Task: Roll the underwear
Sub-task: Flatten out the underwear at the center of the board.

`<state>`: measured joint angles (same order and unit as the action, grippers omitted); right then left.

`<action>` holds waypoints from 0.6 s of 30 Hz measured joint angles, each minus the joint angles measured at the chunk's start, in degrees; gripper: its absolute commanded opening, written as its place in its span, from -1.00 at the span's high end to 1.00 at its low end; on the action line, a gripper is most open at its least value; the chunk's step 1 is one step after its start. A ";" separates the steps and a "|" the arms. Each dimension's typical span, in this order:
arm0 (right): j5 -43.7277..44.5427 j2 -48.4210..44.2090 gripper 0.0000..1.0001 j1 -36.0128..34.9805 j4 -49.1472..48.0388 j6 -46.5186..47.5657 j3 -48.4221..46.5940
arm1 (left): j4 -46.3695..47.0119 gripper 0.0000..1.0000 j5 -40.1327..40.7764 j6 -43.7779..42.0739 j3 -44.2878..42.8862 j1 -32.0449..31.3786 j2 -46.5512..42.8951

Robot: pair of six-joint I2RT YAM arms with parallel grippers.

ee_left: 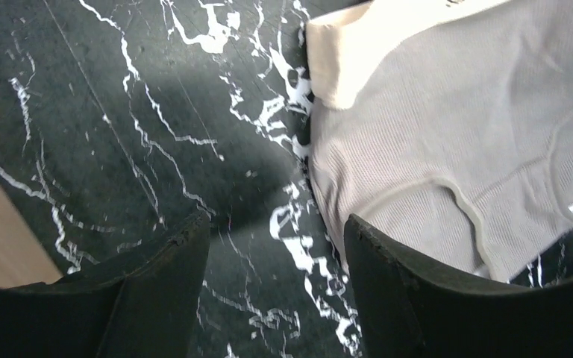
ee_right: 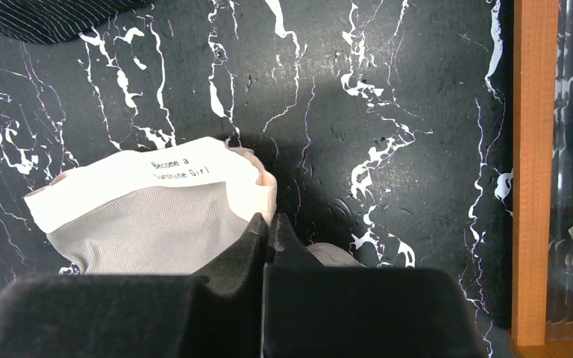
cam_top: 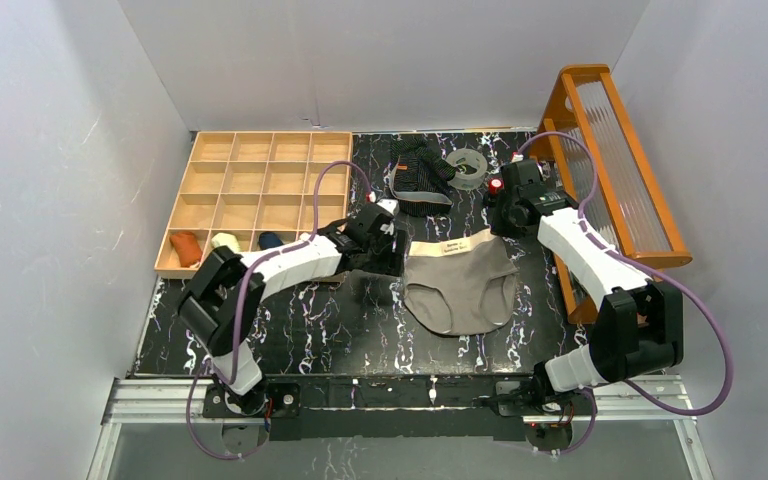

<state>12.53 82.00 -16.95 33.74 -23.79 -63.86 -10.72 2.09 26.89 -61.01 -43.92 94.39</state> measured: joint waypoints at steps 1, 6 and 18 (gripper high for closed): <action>-0.02 0.07 0.95 0.00 -0.07 0.02 0.00 | 1.16 -0.27 -0.24 0.31 -0.24 0.35 1.90; -0.02 0.24 0.95 0.00 -0.17 0.04 0.00 | 6.75 -0.24 -3.17 2.34 -0.37 4.17 5.90; -1.68 2.01 0.95 0.00 -0.85 0.26 0.00 | 15.41 -0.17 -10.73 2.38 -4.26 6.45 10.58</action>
<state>10.85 84.01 -16.95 32.88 -23.53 -63.86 4.69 -8.64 29.28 -65.28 -37.47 104.97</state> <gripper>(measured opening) 0.041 0.619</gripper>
